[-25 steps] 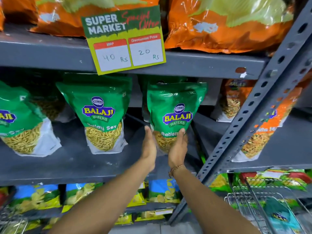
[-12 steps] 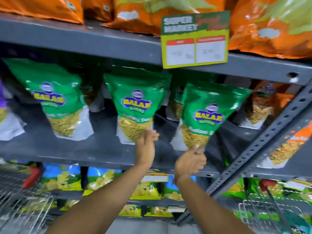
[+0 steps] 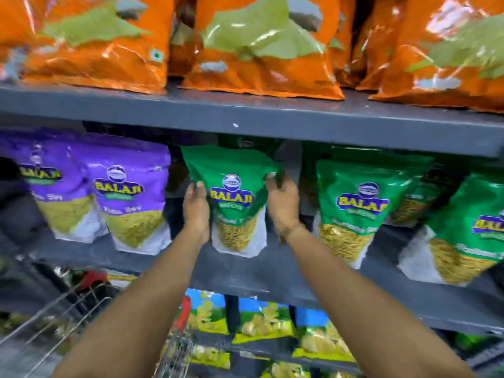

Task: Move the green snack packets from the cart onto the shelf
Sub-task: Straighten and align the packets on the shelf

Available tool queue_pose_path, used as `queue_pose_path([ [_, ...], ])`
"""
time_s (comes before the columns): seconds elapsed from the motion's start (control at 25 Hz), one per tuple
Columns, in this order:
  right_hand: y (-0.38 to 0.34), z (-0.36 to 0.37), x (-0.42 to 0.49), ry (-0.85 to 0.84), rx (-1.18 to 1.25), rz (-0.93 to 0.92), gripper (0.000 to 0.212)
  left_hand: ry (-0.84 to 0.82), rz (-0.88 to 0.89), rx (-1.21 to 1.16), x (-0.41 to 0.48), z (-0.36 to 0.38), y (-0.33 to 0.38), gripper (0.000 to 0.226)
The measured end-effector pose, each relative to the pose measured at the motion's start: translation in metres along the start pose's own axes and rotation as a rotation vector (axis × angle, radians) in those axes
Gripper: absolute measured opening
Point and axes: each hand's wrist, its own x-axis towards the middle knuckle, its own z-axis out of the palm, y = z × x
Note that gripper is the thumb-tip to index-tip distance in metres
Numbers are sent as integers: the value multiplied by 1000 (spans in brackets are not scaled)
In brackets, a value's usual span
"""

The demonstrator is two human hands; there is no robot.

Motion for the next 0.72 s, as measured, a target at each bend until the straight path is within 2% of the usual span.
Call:
queue_pose_path([
  [0.08, -2, -2, 13, 81, 124, 25, 15, -63, 79, 44, 10, 1, 12, 15],
  [0.16, 4, -3, 8, 120, 317, 78, 24, -80, 130, 44, 7, -4, 10, 18],
  [0.2, 15, 2, 4, 77, 406, 135, 26, -135, 124, 31, 3, -9, 3, 10],
  [0.24, 27, 7, -3, -1, 465, 193, 32, -208, 91, 49, -1, -16, -6, 12],
  [0.28, 41, 11, -12, -101, 482, 240, 41, -296, 47, 76, -5, -21, -14, 28],
  [0.32, 52, 13, -24, -178, 382, 238, 52, -369, -4, 124, -11, -28, -21, 38],
  [0.36, 59, 13, -34, -246, 268, 225, 57, -405, -42, 170, -16, -32, -26, 39],
  [0.48, 55, 9, -53, -207, 109, 216, 44, -335, -47, 291, -27, -38, -31, 29],
  [0.6, 50, 0, -67, -175, 104, 241, 39, -298, 0, 236, -39, -35, -29, 47],
  [0.68, 52, -11, -75, 31, 96, 259, 38, -46, 115, 299, -54, -30, -30, 61],
  [0.72, 55, -20, -78, 194, 109, 269, 37, 79, 190, 387, -67, -31, -33, 58],
])
